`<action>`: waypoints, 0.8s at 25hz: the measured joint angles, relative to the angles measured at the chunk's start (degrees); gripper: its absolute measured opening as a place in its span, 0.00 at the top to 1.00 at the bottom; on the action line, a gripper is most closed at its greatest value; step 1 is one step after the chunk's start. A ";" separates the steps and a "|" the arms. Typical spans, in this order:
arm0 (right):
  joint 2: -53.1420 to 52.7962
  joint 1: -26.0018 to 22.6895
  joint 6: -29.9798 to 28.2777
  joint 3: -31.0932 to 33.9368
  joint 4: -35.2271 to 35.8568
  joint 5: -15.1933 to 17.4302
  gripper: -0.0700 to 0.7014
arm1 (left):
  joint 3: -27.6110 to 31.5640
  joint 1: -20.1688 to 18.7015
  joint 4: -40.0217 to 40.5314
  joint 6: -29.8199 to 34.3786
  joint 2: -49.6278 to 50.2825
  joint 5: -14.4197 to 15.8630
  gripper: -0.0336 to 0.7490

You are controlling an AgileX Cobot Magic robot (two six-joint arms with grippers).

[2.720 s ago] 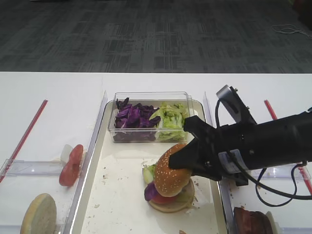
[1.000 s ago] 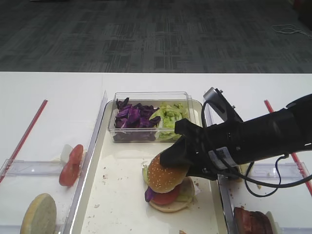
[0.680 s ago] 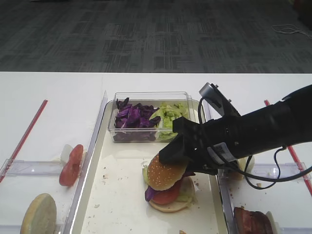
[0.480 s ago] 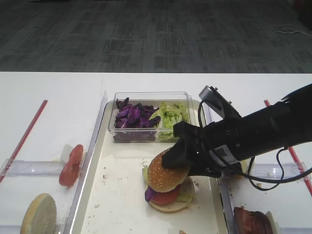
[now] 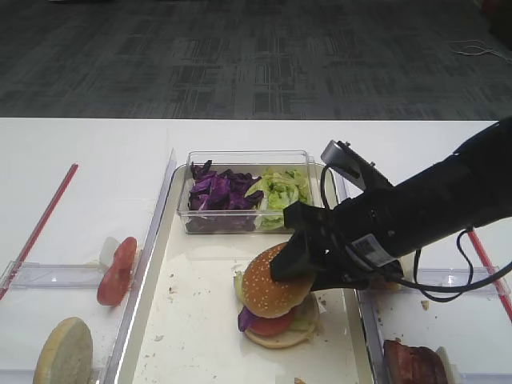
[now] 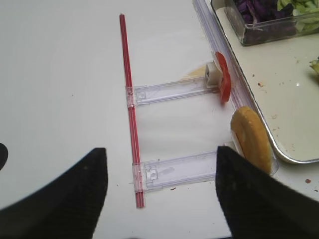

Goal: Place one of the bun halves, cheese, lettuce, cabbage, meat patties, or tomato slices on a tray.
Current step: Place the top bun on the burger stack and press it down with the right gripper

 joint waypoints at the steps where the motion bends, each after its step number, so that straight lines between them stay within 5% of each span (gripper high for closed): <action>1: 0.00 0.00 1.15 -0.28 -1.35 0.00 0.41 | 0.00 0.00 0.00 0.00 0.00 0.00 0.37; 20: -0.20 0.00 8.39 -1.41 -9.28 0.54 0.41 | 0.00 0.00 0.00 0.00 0.00 0.00 0.37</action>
